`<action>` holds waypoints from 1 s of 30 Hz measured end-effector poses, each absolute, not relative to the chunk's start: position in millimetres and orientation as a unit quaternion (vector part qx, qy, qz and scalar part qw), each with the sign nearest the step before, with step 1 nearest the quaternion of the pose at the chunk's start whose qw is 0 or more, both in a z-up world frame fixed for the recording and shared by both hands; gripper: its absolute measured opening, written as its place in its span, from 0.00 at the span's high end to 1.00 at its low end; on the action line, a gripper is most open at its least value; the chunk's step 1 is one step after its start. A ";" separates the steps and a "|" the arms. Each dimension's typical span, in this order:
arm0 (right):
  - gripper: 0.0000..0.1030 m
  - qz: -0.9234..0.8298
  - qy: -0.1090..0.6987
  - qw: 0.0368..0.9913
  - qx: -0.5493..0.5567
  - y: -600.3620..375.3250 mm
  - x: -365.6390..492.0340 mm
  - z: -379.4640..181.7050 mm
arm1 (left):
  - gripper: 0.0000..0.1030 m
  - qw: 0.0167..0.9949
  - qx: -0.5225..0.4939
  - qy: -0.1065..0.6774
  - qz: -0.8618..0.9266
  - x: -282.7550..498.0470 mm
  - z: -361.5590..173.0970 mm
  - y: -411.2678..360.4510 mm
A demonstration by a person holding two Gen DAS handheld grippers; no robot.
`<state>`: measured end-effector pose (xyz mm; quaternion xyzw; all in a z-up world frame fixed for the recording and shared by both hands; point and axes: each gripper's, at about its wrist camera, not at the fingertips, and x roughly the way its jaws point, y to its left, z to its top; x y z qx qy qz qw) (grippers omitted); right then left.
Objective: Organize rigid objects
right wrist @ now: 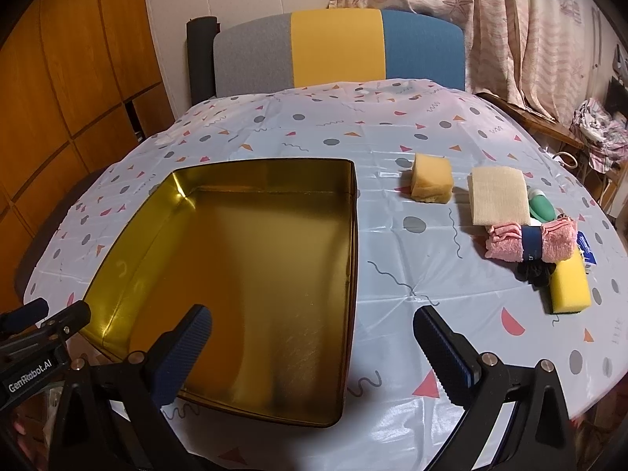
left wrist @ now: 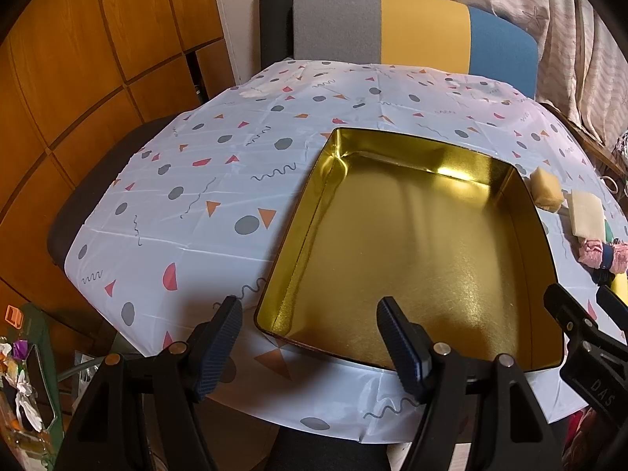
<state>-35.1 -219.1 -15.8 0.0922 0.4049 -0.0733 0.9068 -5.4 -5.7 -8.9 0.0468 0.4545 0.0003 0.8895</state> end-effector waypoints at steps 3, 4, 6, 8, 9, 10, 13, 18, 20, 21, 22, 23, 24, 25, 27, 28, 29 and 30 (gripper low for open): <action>0.00 -0.074 0.406 0.906 0.094 -219.9 -35.4 -15.9 | 0.30 0.890 0.048 0.453 0.000 -6.4 -8.8 -6.7; 0.00 -0.075 0.405 0.907 0.095 -220.1 -35.9 -15.4 | 0.30 0.890 0.049 0.453 0.000 -6.7 -8.7 -7.2; 0.00 -0.074 0.404 0.907 0.095 -220.7 -36.3 -15.1 | 0.30 0.890 0.049 0.454 0.000 -6.6 -8.8 -8.0; 0.00 -0.075 0.402 0.907 0.096 -221.7 -37.0 -14.5 | 0.30 0.890 0.051 0.454 0.000 -7.0 -8.5 -9.3; 0.00 -0.075 0.402 0.907 0.097 -222.2 -37.2 -14.5 | 0.30 0.890 0.051 0.453 0.000 -7.1 -8.5 -10.0; 0.00 -0.075 0.403 0.907 0.098 -222.8 -37.4 -15.0 | 0.30 0.890 0.052 0.453 0.000 -7.5 -8.3 -10.6; 0.00 -0.074 0.403 0.907 0.100 -223.5 -38.3 -15.2 | 0.30 0.890 0.054 0.452 0.000 -8.7 -7.3 -12.0; 0.00 -0.075 0.402 0.907 0.100 -224.7 -39.5 -15.4 | 0.30 0.890 0.055 0.452 0.000 -9.1 -6.8 -12.8; 0.00 -0.075 0.401 0.907 0.102 -225.3 -40.0 -15.2 | 0.30 0.890 0.055 0.453 -0.001 -9.2 -6.9 -13.0; 0.00 -0.075 0.401 0.907 0.102 -225.5 -40.0 -15.4 | 0.30 0.890 0.055 0.453 -0.001 -9.4 -6.9 -13.0; 0.00 -0.076 0.401 0.907 0.102 -225.6 -40.2 -15.4 | 0.30 0.890 0.055 0.452 -0.001 -9.4 -6.8 -13.2; 0.00 -0.076 0.401 0.907 0.102 -225.7 -40.6 -15.4 | 0.30 0.890 0.054 0.452 -0.001 -9.3 -6.8 -13.1; 0.00 -0.076 0.401 0.907 0.103 -225.9 -41.0 -15.5 | 0.30 0.890 0.055 0.453 -0.001 -9.2 -6.9 -13.3; 0.00 -0.075 0.401 0.907 0.103 -226.0 -41.0 -15.7 | 0.30 0.890 0.055 0.453 -0.001 -9.3 -6.9 -13.2; 0.00 -0.077 0.401 0.907 0.103 -226.0 -41.4 -15.6 | 0.30 0.890 0.055 0.453 0.000 -9.7 -6.6 -13.5; 0.00 -0.077 0.400 0.907 0.104 -226.3 -41.8 -15.5 | 0.30 0.890 0.055 0.453 0.000 -9.7 -6.5 -13.5; 0.00 -0.077 0.400 0.907 0.105 -226.5 -41.9 -15.4 | 0.30 0.890 0.056 0.453 0.000 -9.6 -6.6 -13.6; 0.00 -0.077 0.400 0.907 0.106 -226.9 -42.4 -15.3 | 0.30 0.890 0.056 0.453 -0.001 -9.7 -6.6 -13.5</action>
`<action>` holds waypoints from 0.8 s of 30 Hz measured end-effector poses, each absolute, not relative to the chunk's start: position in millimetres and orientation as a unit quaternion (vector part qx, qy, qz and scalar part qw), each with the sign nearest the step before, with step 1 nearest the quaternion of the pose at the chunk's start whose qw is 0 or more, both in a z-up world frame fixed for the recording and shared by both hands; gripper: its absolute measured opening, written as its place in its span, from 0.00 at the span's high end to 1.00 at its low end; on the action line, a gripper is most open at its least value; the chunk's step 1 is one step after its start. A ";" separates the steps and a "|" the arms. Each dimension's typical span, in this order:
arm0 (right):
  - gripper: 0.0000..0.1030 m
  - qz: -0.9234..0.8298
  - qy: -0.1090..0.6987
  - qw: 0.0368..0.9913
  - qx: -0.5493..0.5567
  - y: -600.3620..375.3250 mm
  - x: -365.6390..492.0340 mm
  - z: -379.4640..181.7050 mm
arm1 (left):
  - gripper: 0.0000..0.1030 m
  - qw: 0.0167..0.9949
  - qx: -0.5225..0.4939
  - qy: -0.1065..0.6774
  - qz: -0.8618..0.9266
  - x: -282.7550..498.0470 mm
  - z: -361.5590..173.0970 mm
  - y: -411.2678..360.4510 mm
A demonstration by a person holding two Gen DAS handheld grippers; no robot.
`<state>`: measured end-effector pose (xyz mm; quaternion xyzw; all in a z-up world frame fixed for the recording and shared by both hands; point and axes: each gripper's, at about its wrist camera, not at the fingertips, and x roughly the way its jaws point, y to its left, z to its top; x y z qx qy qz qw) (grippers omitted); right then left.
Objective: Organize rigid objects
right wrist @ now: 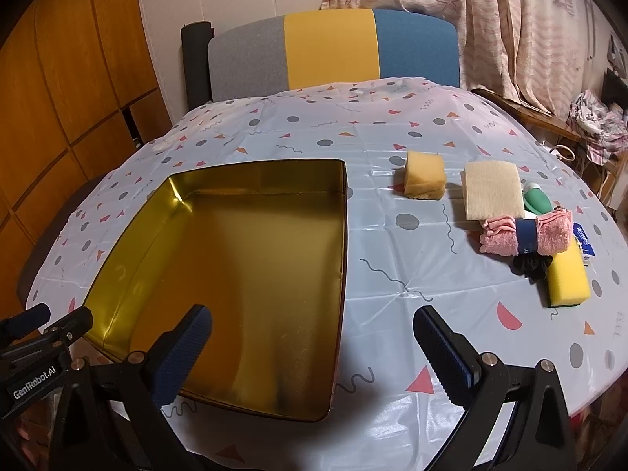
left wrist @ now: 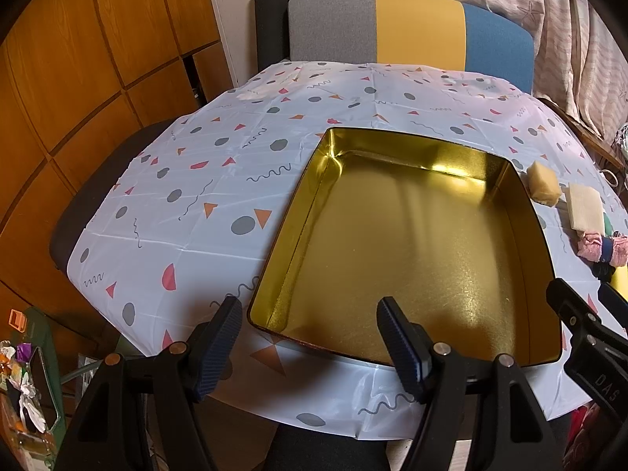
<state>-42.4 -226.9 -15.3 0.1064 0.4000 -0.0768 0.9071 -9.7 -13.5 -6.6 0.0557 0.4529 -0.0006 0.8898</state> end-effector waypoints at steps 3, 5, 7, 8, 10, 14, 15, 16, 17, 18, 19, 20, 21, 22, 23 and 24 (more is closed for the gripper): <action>0.00 -0.078 0.399 0.907 0.107 -228.0 -42.7 -15.0 | 0.30 0.890 0.057 0.453 -0.001 -10.4 -6.0 -14.2; 0.00 -0.079 0.397 0.908 0.108 -228.8 -43.7 -14.5 | 0.30 0.890 0.058 0.453 -0.003 -10.5 -5.7 -14.7; 0.00 -0.080 0.396 0.908 0.108 -230.7 -44.8 -13.9 | 0.30 0.890 0.060 0.452 -0.003 -10.6 -5.4 -16.4; 0.00 -0.081 0.395 0.909 0.109 -232.1 -45.1 -13.7 | 0.30 0.890 0.061 0.452 -0.004 -10.9 -5.1 -17.8; 0.00 -0.083 0.392 0.909 0.111 -235.8 -46.9 -12.7 | 0.30 0.890 0.064 0.452 -0.008 -11.1 -4.7 -22.0; 0.00 -0.097 0.383 0.912 0.112 -251.0 -53.0 -10.3 | 0.30 0.886 0.064 0.459 -0.034 -9.8 -3.3 -32.3; 0.00 -0.104 0.380 0.912 0.111 -256.6 -55.3 -9.8 | 0.30 0.884 0.060 0.462 -0.048 -9.8 -3.2 -35.0; 0.00 -0.115 0.376 0.913 0.109 -266.2 -59.1 -9.8 | 0.30 0.881 0.052 0.464 -0.072 -10.2 -2.7 -38.7; 0.00 -0.121 0.375 0.913 0.109 -272.1 -60.7 -10.0 | 0.30 0.880 0.044 0.465 -0.091 -11.0 -2.2 -41.5; 0.00 -0.131 0.373 0.912 0.109 -281.1 -64.1 -10.8 | 0.30 0.878 0.035 0.463 -0.115 -12.4 -2.1 -45.3; 0.00 -0.142 0.372 0.911 0.111 -293.0 -68.3 -12.6 | 0.30 0.876 0.031 0.460 -0.141 -14.0 -1.5 -50.1; 0.00 -0.149 0.372 0.909 0.114 -303.4 -71.6 -14.5 | 0.30 0.875 0.030 0.456 -0.159 -16.5 -1.3 -55.9; 0.00 -0.160 0.370 0.907 0.119 -315.3 -76.1 -16.4 | 0.30 0.873 0.032 0.452 -0.179 -18.5 -0.8 -62.2; 0.00 -0.176 0.367 0.905 0.124 -330.3 -82.2 -19.4 | 0.30 0.869 0.035 0.452 -0.198 -21.0 -0.3 -70.4; 0.00 -0.190 0.364 0.903 0.126 -341.7 -87.7 -21.4 | 0.30 0.866 0.037 0.453 -0.208 -22.3 0.2 -75.6; 0.00 -0.211 0.364 0.898 0.129 -359.3 -93.8 -25.5 | 0.30 0.862 0.038 0.455 -0.221 -23.4 0.4 -82.0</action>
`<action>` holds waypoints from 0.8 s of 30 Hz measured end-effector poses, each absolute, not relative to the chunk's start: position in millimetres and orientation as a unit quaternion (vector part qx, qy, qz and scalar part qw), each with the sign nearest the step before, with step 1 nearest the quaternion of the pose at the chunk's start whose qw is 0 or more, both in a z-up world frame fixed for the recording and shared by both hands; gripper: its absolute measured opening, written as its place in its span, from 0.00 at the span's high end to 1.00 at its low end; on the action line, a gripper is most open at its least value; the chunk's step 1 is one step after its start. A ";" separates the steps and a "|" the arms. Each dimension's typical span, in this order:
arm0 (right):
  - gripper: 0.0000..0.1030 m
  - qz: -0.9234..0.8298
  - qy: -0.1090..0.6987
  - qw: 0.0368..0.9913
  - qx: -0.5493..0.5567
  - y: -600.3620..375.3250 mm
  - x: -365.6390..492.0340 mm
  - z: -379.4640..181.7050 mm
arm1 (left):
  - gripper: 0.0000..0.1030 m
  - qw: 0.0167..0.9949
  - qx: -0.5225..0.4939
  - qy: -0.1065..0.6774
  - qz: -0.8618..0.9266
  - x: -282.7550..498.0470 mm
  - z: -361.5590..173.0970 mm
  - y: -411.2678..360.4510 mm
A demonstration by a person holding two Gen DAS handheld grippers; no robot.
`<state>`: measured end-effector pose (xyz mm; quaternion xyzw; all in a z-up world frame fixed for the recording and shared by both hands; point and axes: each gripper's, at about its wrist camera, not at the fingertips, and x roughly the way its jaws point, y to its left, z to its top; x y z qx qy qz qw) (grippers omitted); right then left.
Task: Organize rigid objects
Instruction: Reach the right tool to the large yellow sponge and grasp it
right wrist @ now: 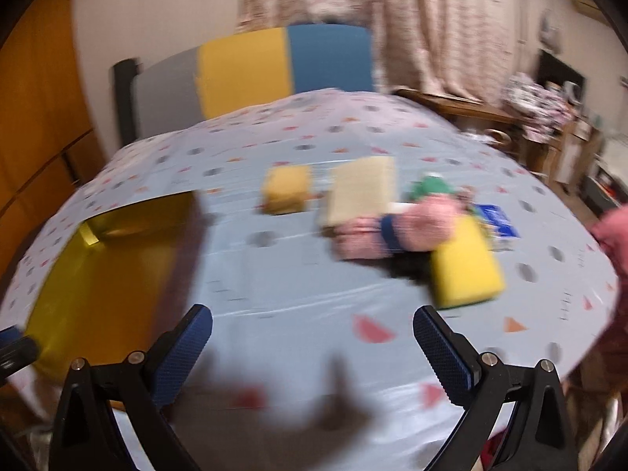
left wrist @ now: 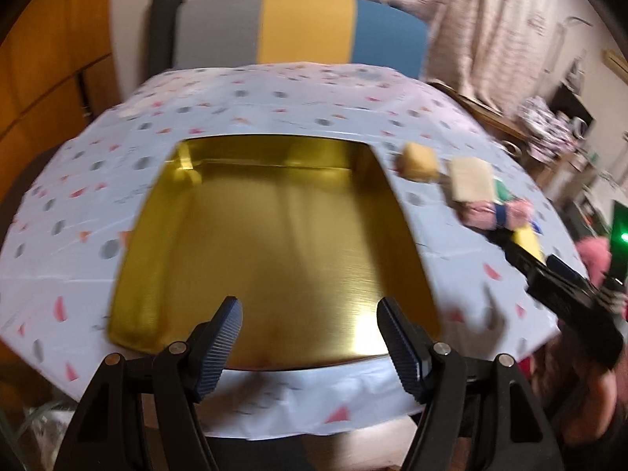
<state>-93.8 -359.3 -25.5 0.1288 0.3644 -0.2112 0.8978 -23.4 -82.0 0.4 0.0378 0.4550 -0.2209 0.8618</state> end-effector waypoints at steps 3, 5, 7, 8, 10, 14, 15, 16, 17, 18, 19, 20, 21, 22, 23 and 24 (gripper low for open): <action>0.00 -0.249 0.358 0.890 0.133 -396.1 -106.3 -33.0 | 0.30 0.845 0.036 0.466 -0.261 -24.5 -0.1 -102.2; 0.00 -0.280 0.357 0.881 0.132 -426.0 -112.6 -38.5 | 0.30 0.834 0.030 0.476 -0.276 -24.3 -2.1 -116.1; 0.00 -0.295 0.350 0.878 0.138 -453.7 -115.6 -42.8 | 0.30 0.819 0.013 0.492 -0.294 -22.0 -3.6 -127.3; 0.00 -0.301 0.348 0.876 0.142 -466.2 -115.6 -45.3 | 0.30 0.814 0.005 0.496 -0.302 -22.9 -2.9 -130.6; 0.01 -0.309 0.347 0.873 0.149 -490.2 -112.7 -51.1 | 0.30 0.806 -0.003 0.499 -0.319 -22.9 -1.8 -142.6; 0.16 -0.301 0.364 0.867 0.159 -511.8 -100.2 -66.4 | 0.30 0.821 0.026 0.470 -0.323 -31.1 7.0 -164.2; 0.21 -0.288 0.373 0.866 0.168 -517.6 -95.5 -72.5 | 0.30 0.828 0.041 0.456 -0.323 -33.9 9.7 -171.5; 0.22 -0.280 0.377 0.866 0.173 -518.2 -94.6 -75.3 | 0.30 0.833 0.059 0.444 -0.324 -36.9 12.1 -180.8; 0.22 -0.272 0.380 0.866 0.178 -518.8 -92.2 -79.1 | 0.30 0.833 0.076 0.439 -0.328 -38.6 13.3 -191.1; 0.22 -0.266 0.385 0.865 0.180 -518.3 -90.1 -82.9 | 0.30 0.832 0.084 0.439 -0.330 -37.1 12.7 -197.3; 0.22 -0.261 0.389 0.865 0.180 -516.3 -88.6 -85.9 | 0.30 0.828 0.088 0.439 -0.337 -37.1 12.7 -205.7; 0.22 -0.256 0.393 0.865 0.179 -514.1 -87.3 -89.4 | 0.30 0.823 0.086 0.442 -0.347 -36.0 12.7 -211.8; 0.21 -0.249 0.396 0.865 0.179 -512.0 -85.9 -92.5 | 0.30 0.817 0.082 0.446 -0.357 -34.4 11.2 -219.5; 0.21 -0.244 0.399 0.866 0.174 -509.1 -84.8 -95.5 | 0.30 0.808 0.076 0.453 -0.368 -31.9 9.6 -229.4; 0.22 -0.245 0.401 0.866 0.168 -506.5 -84.7 -97.7 | 0.30 0.803 0.072 0.459 -0.374 -31.3 8.4 -234.8; 0.32 -0.248 0.404 0.866 0.159 -504.3 -85.3 -100.0 | 0.30 0.795 0.067 0.466 -0.384 -28.7 6.8 -244.1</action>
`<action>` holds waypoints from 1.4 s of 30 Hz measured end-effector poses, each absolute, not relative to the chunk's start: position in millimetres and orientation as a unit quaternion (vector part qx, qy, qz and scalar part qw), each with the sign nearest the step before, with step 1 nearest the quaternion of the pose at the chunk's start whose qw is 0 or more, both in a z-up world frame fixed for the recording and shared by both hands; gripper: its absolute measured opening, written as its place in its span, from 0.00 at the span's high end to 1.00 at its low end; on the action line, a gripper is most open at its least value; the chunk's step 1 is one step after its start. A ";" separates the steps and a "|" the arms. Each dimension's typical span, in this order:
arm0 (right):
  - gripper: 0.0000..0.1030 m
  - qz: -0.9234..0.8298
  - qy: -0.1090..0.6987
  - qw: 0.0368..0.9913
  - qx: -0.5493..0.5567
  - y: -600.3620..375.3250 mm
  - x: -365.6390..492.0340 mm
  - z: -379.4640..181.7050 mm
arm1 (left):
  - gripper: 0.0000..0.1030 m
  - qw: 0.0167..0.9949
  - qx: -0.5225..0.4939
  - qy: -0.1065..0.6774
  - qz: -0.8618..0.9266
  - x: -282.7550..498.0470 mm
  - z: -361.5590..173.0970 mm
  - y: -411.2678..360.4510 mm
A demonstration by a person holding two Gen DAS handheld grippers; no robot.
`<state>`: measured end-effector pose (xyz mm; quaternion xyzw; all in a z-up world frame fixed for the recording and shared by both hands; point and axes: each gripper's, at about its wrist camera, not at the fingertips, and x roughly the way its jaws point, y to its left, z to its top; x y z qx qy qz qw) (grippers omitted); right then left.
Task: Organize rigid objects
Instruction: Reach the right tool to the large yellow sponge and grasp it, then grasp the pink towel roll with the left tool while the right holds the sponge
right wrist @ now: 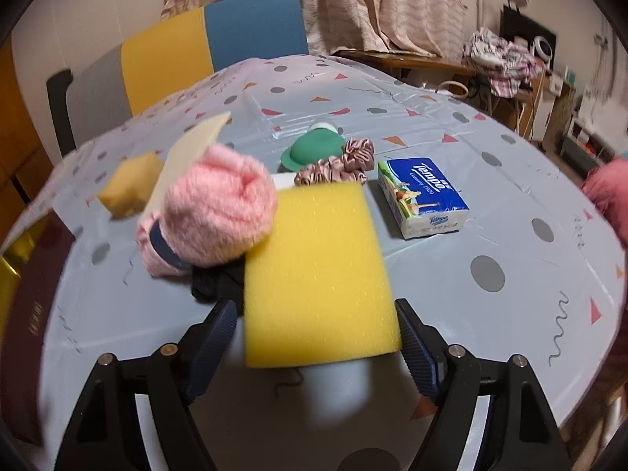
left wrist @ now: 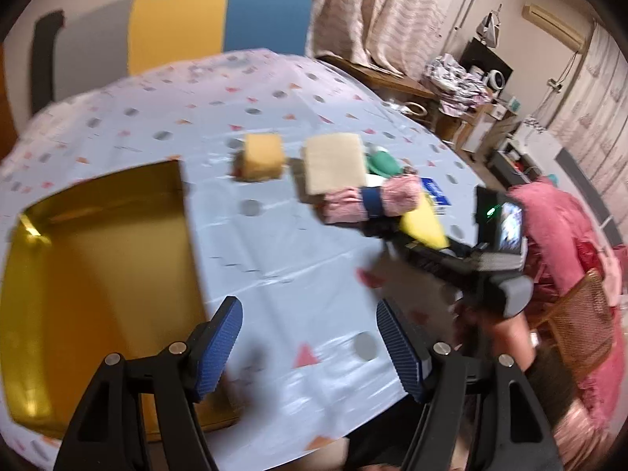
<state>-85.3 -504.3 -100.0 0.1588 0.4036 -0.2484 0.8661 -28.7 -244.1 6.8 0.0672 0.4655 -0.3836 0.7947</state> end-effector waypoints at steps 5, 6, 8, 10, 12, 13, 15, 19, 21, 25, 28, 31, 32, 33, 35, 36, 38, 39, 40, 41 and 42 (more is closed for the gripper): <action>0.33 -0.244 0.381 0.870 0.195 -512.1 -106.6 -99.3 | 0.30 0.782 0.086 0.456 -0.417 -27.5 4.4 -285.5; 0.33 -0.252 0.376 0.870 0.197 -513.2 -114.6 -98.2 | 0.30 0.780 0.094 0.454 -0.420 -27.0 3.4 -294.4; 0.33 -0.259 0.372 0.869 0.201 -514.1 -124.0 -97.0 | 0.28 0.772 0.107 0.454 -0.432 -24.5 -0.3 -316.2; 0.32 -0.257 0.371 0.865 0.219 -515.9 -134.6 -99.8 | 0.26 0.756 0.112 0.461 -0.450 -19.8 -7.8 -341.6; 0.32 -0.259 0.363 0.866 0.227 -516.1 -142.8 -98.9 | 0.24 0.742 0.120 0.468 -0.466 -17.6 -16.0 -363.9; 0.32 -0.261 0.361 0.865 0.232 -515.6 -146.7 -98.6 | 0.24 0.738 0.126 0.467 -0.471 -17.8 -18.0 -372.9; 0.32 -0.260 0.355 0.865 0.242 -516.2 -152.2 -99.2 | 0.24 0.736 0.142 0.461 -0.475 -18.3 -22.3 -392.4; 0.32 -0.258 0.352 0.866 0.245 -515.9 -155.1 -99.4 | 0.24 0.753 0.154 0.433 -0.471 -13.6 -23.3 -425.5; 0.32 -0.258 0.352 0.866 0.245 -515.6 -154.8 -100.3 | 0.24 0.760 0.161 0.419 -0.471 -11.8 -23.9 -435.6; 0.31 -0.258 0.350 0.867 0.244 -514.5 -155.1 -103.6 | 0.38 0.769 0.186 0.395 -0.468 -9.9 -28.6 -456.1; 0.31 -0.258 0.350 0.868 0.240 -512.9 -155.2 -103.9 | 0.69 0.768 0.170 0.402 -0.469 -3.7 -32.2 -453.1; 0.31 -0.254 0.345 0.868 0.250 -515.5 -157.9 -103.8 | 0.70 0.761 0.122 0.432 -0.468 4.5 -34.1 -431.2; 0.31 -0.253 0.344 0.868 0.254 -516.4 -158.5 -103.6 | 0.70 0.762 0.110 0.436 -0.466 4.5 -33.8 -422.0; 0.31 -0.253 0.342 0.868 0.256 -517.1 -159.0 -103.6 | 0.70 0.765 0.103 0.438 -0.461 3.6 -33.9 -410.8; 0.31 -0.253 0.341 0.868 0.255 -516.8 -158.8 -103.5 | 0.70 0.773 0.095 0.442 -0.445 0.7 -36.2 -388.0; 0.31 -0.254 0.342 0.869 0.253 -516.0 -158.3 -103.7 | 0.70 0.775 0.088 0.449 -0.437 -0.7 -38.6 -377.4; 0.31 -0.256 0.343 0.869 0.250 -515.4 -157.8 -103.5 | 0.70 0.778 0.081 0.463 -0.416 -4.0 -46.2 -356.3; 0.31 -0.256 0.344 0.868 0.249 -515.3 -157.4 -103.4 | 0.67 0.781 0.080 0.471 -0.403 -5.7 -51.3 -346.3; 0.31 -0.256 0.344 0.868 0.250 -515.6 -157.2 -103.4 | 0.63 0.782 0.079 0.476 -0.394 -6.6 -54.8 -340.5; 0.31 -0.256 0.344 0.868 0.250 -516.1 -157.2 -103.4 | 0.61 0.783 0.076 0.481 -0.387 -7.3 -57.9 -334.9; 0.31 -0.255 0.345 0.868 0.250 -516.4 -157.0 -103.4 | 0.60 0.781 0.069 0.486 -0.385 -6.6 -59.4 -330.9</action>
